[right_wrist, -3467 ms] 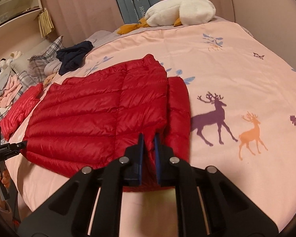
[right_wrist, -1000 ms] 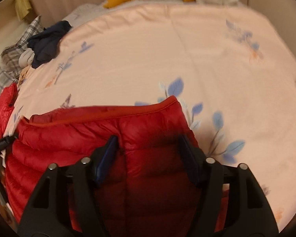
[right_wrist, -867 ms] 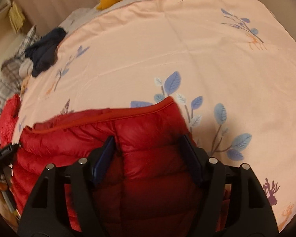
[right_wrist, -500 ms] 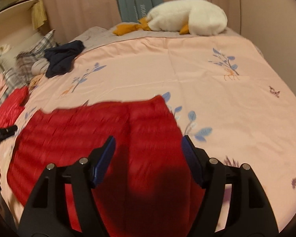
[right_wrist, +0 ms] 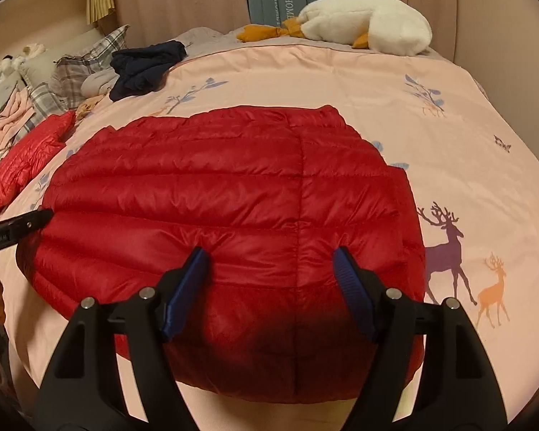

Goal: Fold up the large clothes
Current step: 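Lower the jacket flat and open both tools above it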

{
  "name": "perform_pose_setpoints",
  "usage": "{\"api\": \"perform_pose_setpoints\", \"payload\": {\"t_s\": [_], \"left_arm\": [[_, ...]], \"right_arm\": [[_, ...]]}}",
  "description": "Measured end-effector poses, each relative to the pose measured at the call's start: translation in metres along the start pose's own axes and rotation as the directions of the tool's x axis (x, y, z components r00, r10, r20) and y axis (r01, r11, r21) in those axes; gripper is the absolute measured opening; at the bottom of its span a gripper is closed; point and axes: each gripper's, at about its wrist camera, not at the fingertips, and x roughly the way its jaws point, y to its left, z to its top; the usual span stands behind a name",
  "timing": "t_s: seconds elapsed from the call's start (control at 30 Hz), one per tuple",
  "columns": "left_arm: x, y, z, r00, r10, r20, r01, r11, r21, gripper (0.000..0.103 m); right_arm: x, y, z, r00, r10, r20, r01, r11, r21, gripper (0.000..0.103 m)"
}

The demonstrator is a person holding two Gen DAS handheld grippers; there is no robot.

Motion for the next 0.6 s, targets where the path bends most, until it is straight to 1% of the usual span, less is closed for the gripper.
{"api": "perform_pose_setpoints", "payload": {"t_s": [0.07, 0.2, 0.27, 0.37, 0.47, 0.53, 0.6], "left_arm": [[-0.01, -0.001, -0.001, 1.0, 0.005, 0.009, -0.005, 1.0, -0.005, 0.078], [-0.029, -0.01, -0.006, 0.999, 0.015, 0.044, -0.016, 1.0, 0.012, 0.078], [-0.038, -0.019, -0.01, 0.998, 0.005, 0.063, -0.006, 1.0, 0.024, 0.078], [-0.043, -0.033, -0.014, 0.997, 0.009, 0.08, -0.013, 0.999, 0.052, 0.078], [-0.039, -0.043, -0.019, 0.997, 0.007, 0.071, -0.012, 0.997, 0.07, 0.078], [-0.033, -0.047, -0.022, 0.999, 0.006, 0.051, -0.01, 0.997, 0.074, 0.078], [-0.023, -0.05, -0.027, 0.999, 0.024, 0.031, -0.027, 0.996, 0.087, 0.079]], "right_arm": [[-0.006, 0.002, -0.001, 1.0, -0.002, 0.009, 0.002, 1.0, 0.008, 0.074], [-0.03, 0.019, -0.004, 0.996, 0.048, 0.072, -0.048, 0.999, -0.012, 0.074], [-0.036, 0.029, -0.006, 0.994, 0.064, 0.09, -0.063, 0.998, -0.016, 0.074], [-0.039, 0.044, -0.01, 0.991, 0.09, 0.1, -0.088, 0.996, -0.025, 0.074], [-0.036, 0.057, -0.012, 0.991, 0.092, 0.098, -0.087, 0.995, -0.05, 0.074], [-0.03, 0.063, -0.013, 0.991, 0.1, 0.085, -0.096, 0.994, -0.056, 0.074], [-0.024, 0.067, -0.015, 0.993, 0.093, 0.079, -0.087, 0.994, -0.066, 0.074]]}}
